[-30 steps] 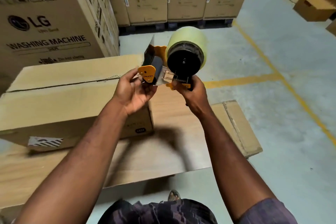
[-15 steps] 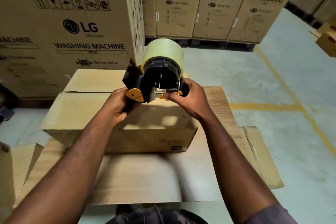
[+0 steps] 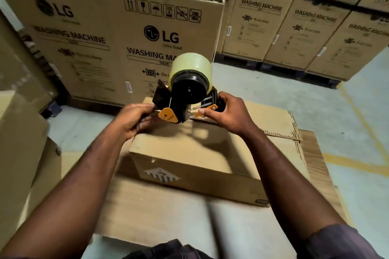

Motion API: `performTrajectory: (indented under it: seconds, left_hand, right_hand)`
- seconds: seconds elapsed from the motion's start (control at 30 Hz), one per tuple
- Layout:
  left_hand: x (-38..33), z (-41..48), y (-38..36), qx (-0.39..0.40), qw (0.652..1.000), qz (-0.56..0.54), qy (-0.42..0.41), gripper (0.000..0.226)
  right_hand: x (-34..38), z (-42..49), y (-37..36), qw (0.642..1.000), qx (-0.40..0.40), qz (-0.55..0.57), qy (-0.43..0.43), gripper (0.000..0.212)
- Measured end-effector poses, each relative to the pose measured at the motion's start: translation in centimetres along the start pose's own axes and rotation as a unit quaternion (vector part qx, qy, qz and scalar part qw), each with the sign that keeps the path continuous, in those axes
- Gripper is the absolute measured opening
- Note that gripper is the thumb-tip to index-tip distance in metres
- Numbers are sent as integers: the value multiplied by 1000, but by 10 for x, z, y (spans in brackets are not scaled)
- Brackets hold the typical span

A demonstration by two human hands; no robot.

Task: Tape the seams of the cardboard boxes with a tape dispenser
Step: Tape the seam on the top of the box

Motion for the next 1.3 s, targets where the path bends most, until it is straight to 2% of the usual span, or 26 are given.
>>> performTrajectory:
  seconds: [0.17, 0.3, 0.7, 0.87, 0.93, 1.0, 1.07, 1.1, 1.17, 1.23, 1.3]
  left_hand:
    - [-5, 27, 33, 1, 998, 57, -3, 23]
    - [-2, 43, 54, -23, 998, 57, -11, 15]
    - [16, 82, 61, -93, 986, 137, -36, 15]
    - [41, 96, 52, -61, 983, 174, 24, 26]
    - [57, 91, 45, -41, 986, 141, 84, 34]
    - [68, 87, 43, -42, 987, 103, 113, 30]
    - [66, 95, 53, -88, 984, 137, 71, 19]
    - [57, 93, 62, -143, 978, 147, 33, 18]
    - [37, 88, 69, -192, 974, 115, -32, 19]
    - [23, 82, 57, -154, 983, 77, -64, 19]
    - [20, 74, 37, -107, 983, 132, -69, 27]
  right_hand:
    - [-3, 21, -30, 1000, 29, -7, -8, 32]
    - [-11, 30, -35, 999, 40, -24, -15, 28]
    - [-33, 40, -57, 989, 86, -117, -31, 56]
    - [-32, 39, -60, 983, 95, -157, -28, 48]
    - [-35, 39, -60, 982, 99, -160, -33, 49]
    - [-38, 40, -61, 981, 107, -154, -41, 53]
    - [-41, 43, -63, 981, 126, -143, -49, 56]
    - [-42, 43, -63, 980, 134, -138, -54, 58]
    - [-44, 44, -63, 980, 139, -131, -61, 58]
    - [-44, 43, -63, 979, 133, -141, -61, 55]
    - [-42, 42, -63, 978, 125, -158, -56, 56]
Point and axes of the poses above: each hand's wrist, its own z-axis towards the middle knuckle, its own y-axis out of the back of the hand, x = y × z, the point moved 7 cm from there along z, towards the middle knuckle, and after that the axes turned 11 degrees about y, right-handed, at the moved point
